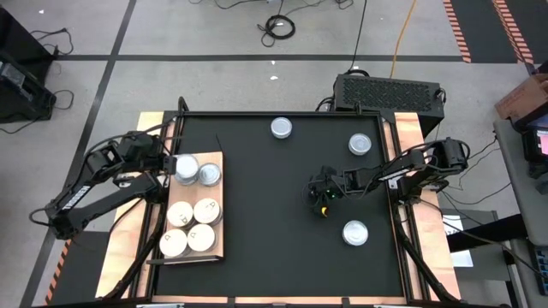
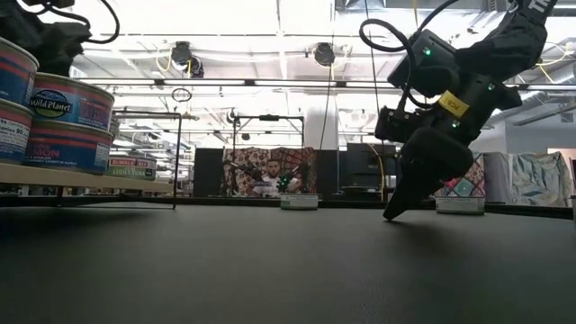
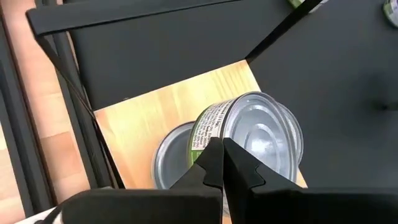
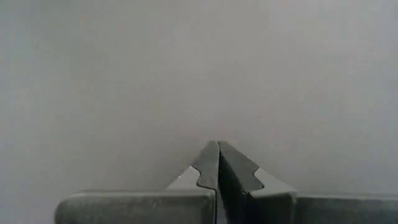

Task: Stack canned seafood by type on shelf
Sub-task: Stack the green tuna can on top of the green tuna can on the shelf

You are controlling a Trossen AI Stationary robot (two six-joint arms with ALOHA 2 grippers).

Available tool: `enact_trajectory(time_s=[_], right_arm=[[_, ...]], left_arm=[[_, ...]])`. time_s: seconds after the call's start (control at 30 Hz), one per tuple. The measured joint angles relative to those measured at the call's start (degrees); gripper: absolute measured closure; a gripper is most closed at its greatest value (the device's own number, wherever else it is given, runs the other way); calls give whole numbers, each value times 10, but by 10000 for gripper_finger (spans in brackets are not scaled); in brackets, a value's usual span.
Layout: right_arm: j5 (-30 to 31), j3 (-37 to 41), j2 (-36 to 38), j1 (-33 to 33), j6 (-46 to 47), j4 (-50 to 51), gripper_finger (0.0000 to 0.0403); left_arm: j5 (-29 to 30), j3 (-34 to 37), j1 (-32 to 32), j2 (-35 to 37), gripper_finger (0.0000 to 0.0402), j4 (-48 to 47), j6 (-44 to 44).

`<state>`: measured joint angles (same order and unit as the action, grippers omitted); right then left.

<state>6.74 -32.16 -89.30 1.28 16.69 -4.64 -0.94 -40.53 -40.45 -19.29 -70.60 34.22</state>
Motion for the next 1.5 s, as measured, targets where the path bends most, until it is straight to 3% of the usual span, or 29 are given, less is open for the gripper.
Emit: enact_trajectory(time_s=[0.53, 0.83, 1.5], right_arm=[[-11, 0, 0, 7, 0, -8, 403], [-11, -1, 0, 7, 0, -12, 403], [-10, -1, 1, 7, -4, -12, 403]], left_arm=[[37, 0, 0, -1, 401, -26, -40], [8, 43, 0, -4, 401, 21, -49], [8, 25, 0, -22, 401, 0, -94]])
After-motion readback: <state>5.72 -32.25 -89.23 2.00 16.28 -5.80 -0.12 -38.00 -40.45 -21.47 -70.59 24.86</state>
